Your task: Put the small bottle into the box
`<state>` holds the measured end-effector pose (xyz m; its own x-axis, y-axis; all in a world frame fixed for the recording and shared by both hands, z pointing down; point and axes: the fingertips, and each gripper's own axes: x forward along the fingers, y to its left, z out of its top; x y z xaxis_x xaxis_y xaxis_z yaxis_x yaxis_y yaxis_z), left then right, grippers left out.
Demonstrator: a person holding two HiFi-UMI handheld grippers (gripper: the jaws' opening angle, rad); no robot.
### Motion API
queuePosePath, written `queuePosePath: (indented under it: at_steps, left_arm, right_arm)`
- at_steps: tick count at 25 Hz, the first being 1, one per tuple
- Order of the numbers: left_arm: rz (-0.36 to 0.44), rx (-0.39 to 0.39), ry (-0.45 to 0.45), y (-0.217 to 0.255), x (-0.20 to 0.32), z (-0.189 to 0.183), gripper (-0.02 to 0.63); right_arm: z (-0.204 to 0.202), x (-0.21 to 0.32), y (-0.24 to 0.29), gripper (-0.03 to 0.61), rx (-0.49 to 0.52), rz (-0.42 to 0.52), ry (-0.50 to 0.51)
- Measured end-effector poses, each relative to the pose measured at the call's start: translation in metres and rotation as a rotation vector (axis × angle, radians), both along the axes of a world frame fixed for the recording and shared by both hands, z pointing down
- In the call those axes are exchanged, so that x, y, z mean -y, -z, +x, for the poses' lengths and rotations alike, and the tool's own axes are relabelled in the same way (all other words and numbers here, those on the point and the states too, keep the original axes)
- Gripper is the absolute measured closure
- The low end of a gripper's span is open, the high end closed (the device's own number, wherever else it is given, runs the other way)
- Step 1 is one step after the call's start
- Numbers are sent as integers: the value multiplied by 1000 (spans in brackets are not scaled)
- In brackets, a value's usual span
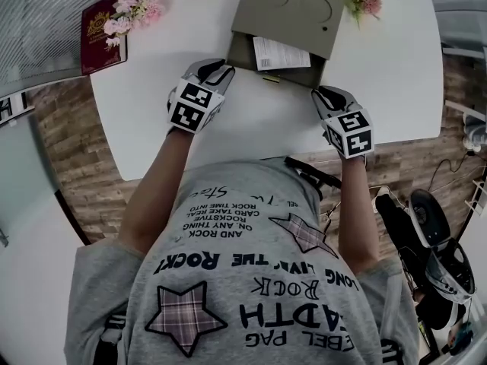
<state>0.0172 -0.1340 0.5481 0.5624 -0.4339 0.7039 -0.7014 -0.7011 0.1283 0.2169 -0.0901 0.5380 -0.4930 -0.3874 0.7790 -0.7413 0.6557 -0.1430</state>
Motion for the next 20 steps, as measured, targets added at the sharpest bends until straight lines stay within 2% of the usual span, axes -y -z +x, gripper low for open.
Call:
queuePosePath:
  at_steps: [20]
  left_arm:
    - [1, 6, 13, -3, 19, 4, 514]
  right_arm:
    - [4, 20, -3, 517, 12, 5, -8]
